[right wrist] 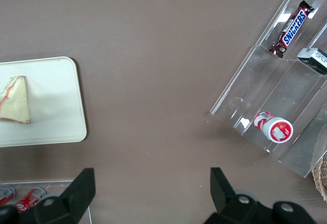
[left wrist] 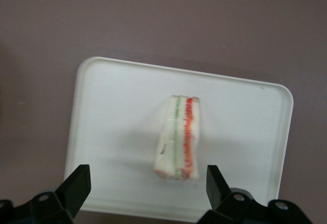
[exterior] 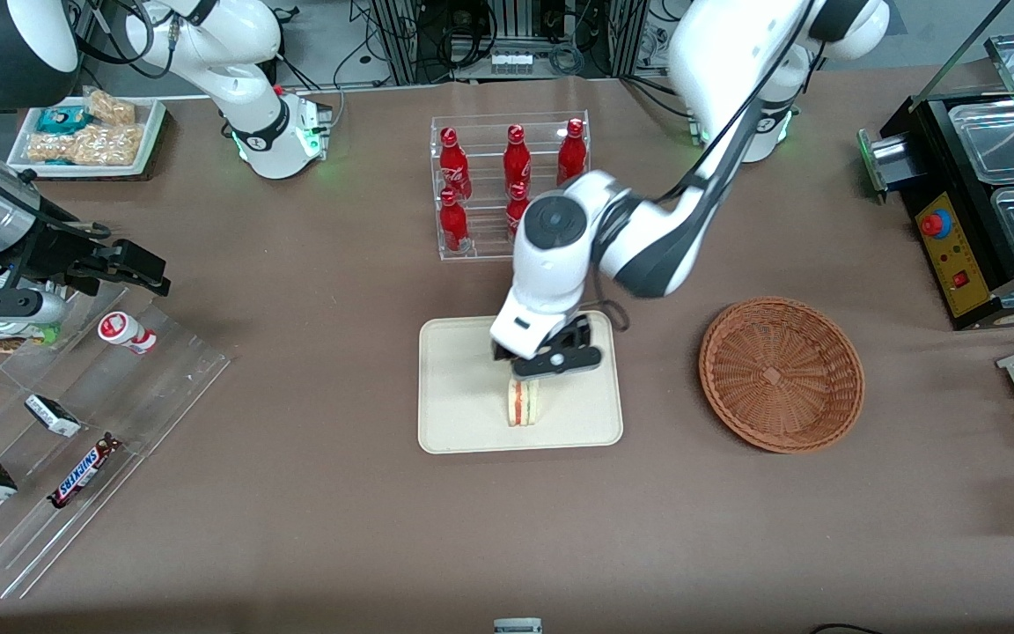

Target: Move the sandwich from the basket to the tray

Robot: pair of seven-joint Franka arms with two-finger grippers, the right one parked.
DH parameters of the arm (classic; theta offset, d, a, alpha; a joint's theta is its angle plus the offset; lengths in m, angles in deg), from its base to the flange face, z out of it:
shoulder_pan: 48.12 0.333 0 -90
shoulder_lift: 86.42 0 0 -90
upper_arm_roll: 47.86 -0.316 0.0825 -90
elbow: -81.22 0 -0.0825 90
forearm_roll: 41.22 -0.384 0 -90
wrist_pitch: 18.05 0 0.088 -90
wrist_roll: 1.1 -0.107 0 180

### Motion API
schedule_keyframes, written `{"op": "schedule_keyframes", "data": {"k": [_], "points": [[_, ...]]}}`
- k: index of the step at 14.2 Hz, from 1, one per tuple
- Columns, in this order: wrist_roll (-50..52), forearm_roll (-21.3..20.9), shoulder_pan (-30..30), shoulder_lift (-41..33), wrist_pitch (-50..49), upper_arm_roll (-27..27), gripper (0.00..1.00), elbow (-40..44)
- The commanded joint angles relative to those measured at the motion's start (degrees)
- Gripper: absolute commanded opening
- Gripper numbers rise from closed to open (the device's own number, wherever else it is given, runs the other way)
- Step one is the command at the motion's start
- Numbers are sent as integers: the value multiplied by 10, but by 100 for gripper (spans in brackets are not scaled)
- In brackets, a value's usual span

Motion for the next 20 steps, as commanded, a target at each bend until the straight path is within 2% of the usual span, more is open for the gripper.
{"op": "schedule_keyframes", "data": {"k": [1,8,12,17,20], "points": [[2,0,17,-59,-67,-37,100,-30],[-237,4,191,-185,-85,-37,100,-144],[-428,30,286,-242,-161,-38,100,-145],[-599,30,346,-307,-223,-34,100,-133],[-636,32,361,-327,-229,-35,100,-120]]}}
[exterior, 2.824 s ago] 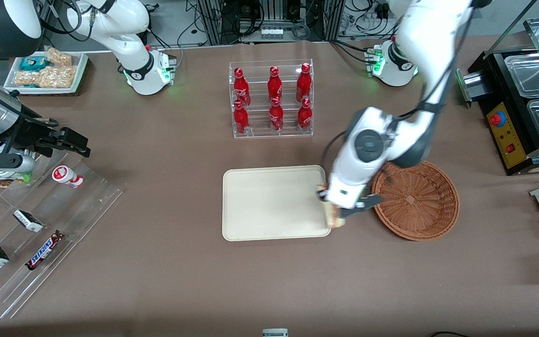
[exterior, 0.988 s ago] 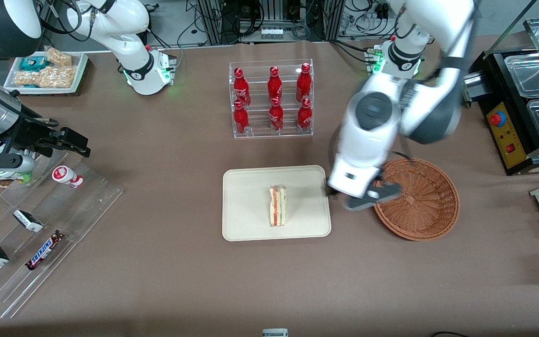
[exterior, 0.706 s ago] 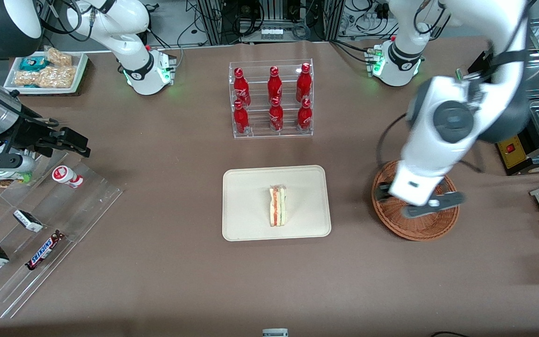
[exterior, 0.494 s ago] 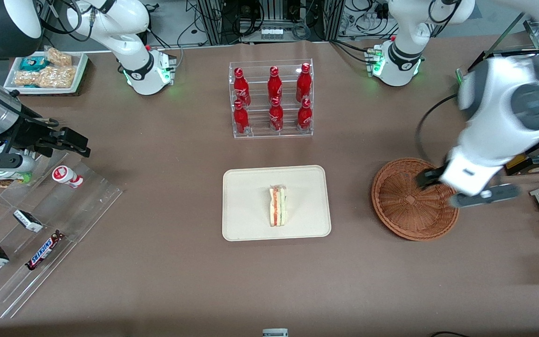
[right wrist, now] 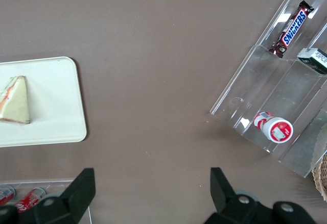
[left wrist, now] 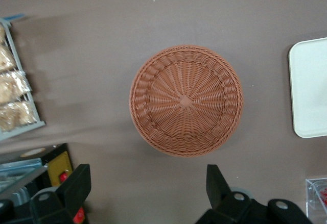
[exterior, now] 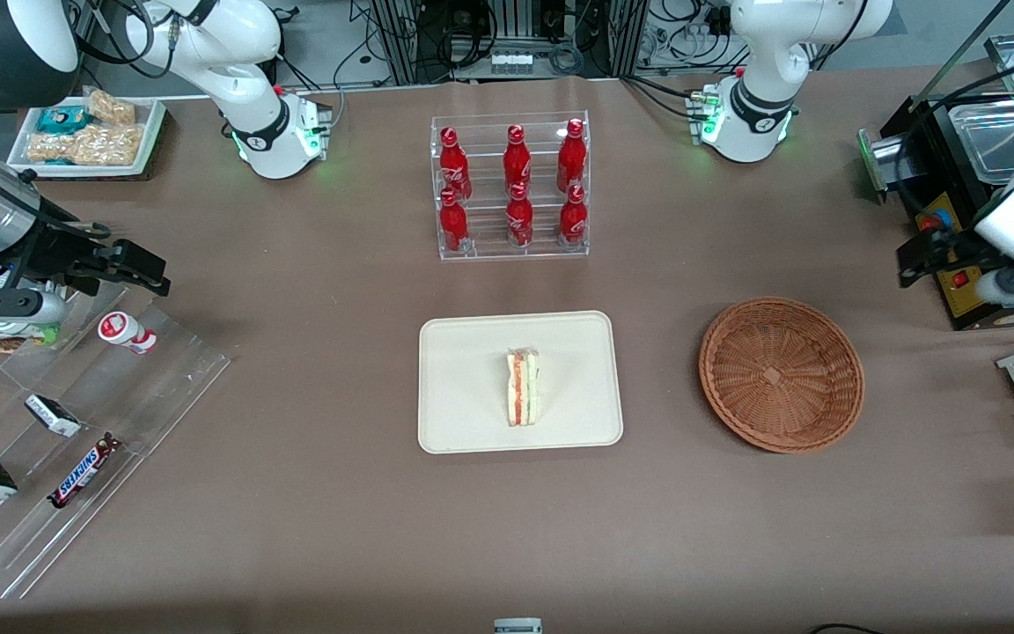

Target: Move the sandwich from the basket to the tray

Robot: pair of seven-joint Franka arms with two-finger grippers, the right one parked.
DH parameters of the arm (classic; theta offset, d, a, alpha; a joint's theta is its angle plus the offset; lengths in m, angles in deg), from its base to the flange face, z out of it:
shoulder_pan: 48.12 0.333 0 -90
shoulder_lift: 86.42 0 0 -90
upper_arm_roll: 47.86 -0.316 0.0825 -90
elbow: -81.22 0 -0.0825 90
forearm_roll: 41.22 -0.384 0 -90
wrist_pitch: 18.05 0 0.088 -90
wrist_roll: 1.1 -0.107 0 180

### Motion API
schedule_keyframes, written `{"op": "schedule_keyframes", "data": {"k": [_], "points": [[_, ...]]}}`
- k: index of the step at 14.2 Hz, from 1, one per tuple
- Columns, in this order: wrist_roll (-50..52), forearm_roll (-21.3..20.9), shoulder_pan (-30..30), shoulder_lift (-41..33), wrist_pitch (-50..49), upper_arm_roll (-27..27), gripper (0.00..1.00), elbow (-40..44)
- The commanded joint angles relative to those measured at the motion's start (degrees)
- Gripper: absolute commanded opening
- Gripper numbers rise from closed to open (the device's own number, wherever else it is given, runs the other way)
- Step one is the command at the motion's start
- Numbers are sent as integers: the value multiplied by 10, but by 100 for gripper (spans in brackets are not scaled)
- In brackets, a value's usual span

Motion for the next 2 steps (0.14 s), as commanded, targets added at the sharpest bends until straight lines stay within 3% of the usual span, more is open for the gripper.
{"op": "schedule_keyframes", "data": {"k": [1,2], "points": [[-25,7,14,-17,-22,10,100,9],[-20,7,14,-16,-37,10,100,10]]}}
